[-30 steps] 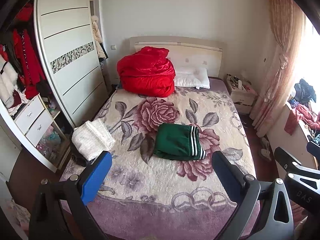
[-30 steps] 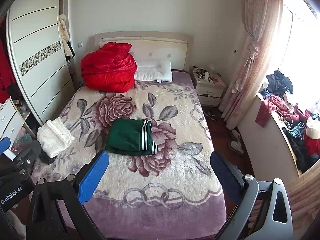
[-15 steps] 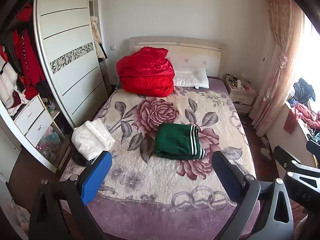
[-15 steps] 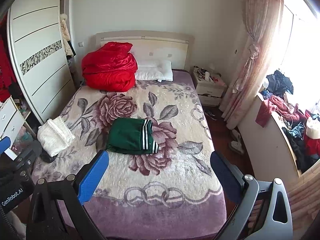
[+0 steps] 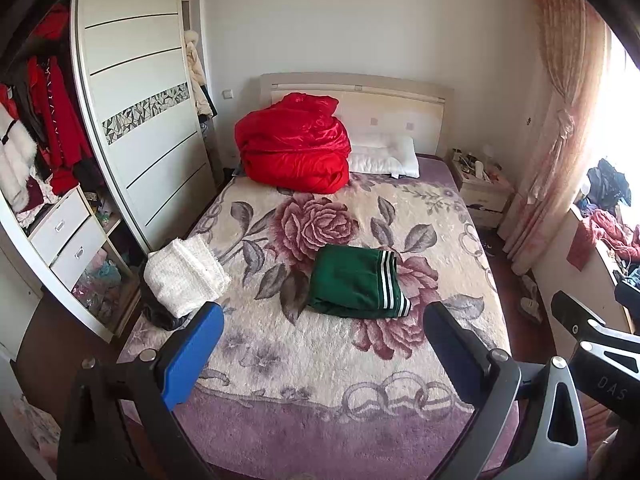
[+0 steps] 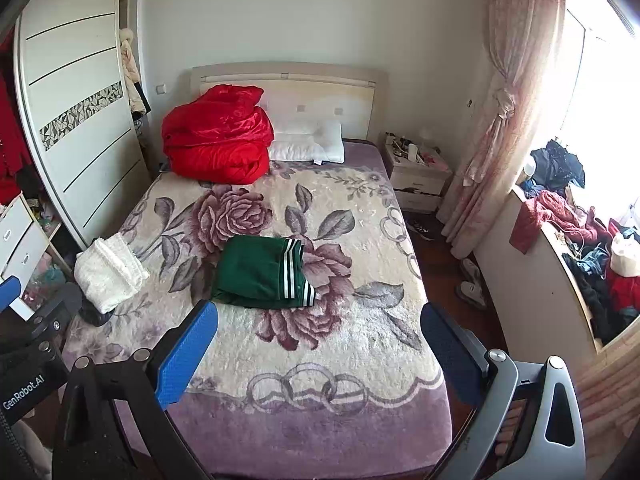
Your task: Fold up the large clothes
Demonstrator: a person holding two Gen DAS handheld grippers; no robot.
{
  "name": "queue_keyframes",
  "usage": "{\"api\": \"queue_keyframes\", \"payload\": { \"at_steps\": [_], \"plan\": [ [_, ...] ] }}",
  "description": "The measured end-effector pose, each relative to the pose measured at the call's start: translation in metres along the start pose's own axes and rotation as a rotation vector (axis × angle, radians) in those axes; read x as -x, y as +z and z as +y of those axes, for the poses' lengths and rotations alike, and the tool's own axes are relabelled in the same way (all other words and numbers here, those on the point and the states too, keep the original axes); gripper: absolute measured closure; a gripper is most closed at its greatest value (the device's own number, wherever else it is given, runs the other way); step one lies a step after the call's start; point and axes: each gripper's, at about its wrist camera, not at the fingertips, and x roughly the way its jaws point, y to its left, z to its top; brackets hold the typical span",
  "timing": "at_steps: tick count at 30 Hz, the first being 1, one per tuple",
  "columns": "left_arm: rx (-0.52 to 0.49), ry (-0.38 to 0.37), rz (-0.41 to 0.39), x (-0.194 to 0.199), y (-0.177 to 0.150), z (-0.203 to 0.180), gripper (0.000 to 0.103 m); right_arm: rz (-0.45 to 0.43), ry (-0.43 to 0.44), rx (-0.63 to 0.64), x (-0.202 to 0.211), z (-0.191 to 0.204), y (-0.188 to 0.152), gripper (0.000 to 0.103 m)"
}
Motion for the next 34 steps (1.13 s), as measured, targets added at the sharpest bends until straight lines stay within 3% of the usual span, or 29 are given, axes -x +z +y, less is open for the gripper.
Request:
{"api": "queue_keyframes", "payload": {
  "at_steps": [34],
  "plan": [
    [0.008,0.018,-0.022,0.013,-0.001,-0.001,0.001,-0.005,-0.001,-0.019,0.019,0.001,-0.014,0.0]
  ]
}}
